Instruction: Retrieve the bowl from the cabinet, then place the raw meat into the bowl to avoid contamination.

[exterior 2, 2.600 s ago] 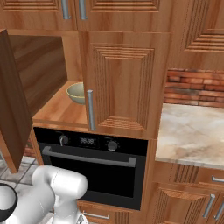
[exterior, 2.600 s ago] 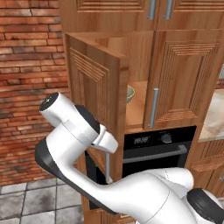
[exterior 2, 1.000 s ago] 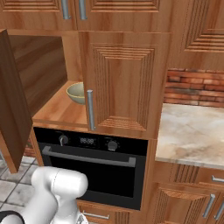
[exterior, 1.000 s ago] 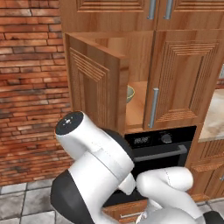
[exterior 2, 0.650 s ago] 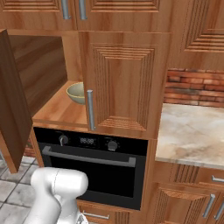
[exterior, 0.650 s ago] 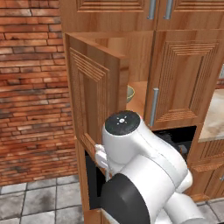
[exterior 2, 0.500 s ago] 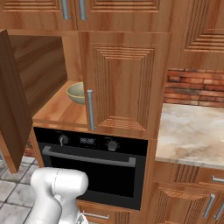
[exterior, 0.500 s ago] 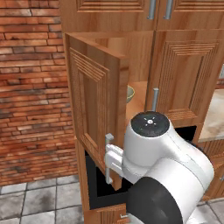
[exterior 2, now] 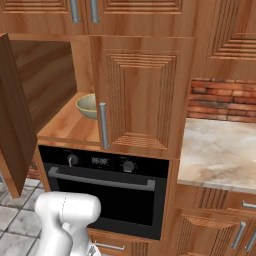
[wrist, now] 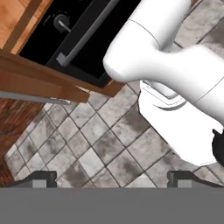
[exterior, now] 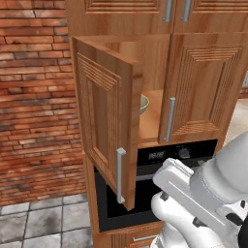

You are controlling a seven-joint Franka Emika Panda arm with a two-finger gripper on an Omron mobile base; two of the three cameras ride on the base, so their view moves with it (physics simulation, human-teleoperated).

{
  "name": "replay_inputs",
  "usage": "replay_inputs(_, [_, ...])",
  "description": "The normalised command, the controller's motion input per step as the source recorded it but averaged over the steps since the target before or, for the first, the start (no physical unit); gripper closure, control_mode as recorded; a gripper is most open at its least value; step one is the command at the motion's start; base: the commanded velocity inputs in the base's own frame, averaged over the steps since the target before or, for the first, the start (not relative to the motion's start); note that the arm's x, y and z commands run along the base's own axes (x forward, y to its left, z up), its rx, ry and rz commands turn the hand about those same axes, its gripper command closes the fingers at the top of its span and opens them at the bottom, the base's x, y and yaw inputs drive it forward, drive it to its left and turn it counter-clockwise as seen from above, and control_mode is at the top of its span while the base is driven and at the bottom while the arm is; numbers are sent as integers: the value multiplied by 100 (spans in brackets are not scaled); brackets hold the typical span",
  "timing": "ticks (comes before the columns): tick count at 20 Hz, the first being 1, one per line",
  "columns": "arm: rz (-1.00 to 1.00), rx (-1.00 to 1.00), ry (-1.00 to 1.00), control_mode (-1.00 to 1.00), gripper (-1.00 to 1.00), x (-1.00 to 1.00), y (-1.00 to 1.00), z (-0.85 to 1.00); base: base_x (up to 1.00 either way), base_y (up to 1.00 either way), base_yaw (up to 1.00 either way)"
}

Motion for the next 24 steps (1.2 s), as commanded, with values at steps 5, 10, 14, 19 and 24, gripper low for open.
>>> replay_inputs(5, [11, 26, 0, -100, -100, -8, -54, 14, 0, 0, 0])
replay_inputs(10, [4, 31, 2, -100, -100, 27, -55, 9, 0, 0, 0])
replay_inputs(14, [1, 35, 5, -100, -100, 49, -56, 1, 0, 0, 0])
replay_inputs(19, [0, 25, 0, -100, -100, 67, -25, 0, 0, 0, 0])
replay_inputs(24, [0, 15, 2, -100, -100, 65, 1, 0, 0, 0, 0])
